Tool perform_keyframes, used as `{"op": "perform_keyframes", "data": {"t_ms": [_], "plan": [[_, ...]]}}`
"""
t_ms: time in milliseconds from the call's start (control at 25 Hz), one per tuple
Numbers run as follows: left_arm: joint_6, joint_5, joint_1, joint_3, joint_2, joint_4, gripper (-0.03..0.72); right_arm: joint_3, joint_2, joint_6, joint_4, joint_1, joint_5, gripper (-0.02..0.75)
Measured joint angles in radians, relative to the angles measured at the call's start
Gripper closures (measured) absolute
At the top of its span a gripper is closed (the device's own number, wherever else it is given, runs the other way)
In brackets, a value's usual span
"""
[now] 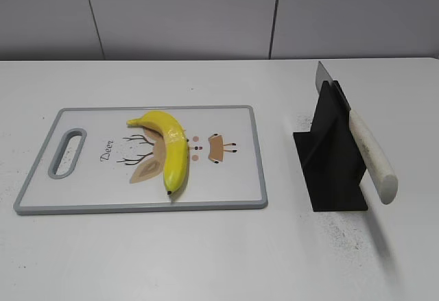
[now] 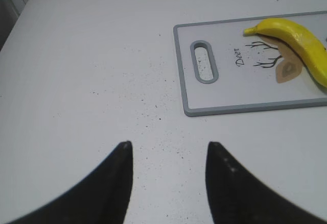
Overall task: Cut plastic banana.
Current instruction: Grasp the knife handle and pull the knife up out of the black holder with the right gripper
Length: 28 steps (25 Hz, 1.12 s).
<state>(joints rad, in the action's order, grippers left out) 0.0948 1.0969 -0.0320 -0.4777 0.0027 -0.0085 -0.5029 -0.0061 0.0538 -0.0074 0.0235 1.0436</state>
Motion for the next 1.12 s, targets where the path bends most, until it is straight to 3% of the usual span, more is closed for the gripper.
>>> {"op": "perform_keyframes", "data": {"t_ms": [1120], "plan": [[0.0,0.0,0.0,0.0,0.0,0.0,0.243,0.0,0.0,0.0,0.0,0.0,0.0,0.152]]}}
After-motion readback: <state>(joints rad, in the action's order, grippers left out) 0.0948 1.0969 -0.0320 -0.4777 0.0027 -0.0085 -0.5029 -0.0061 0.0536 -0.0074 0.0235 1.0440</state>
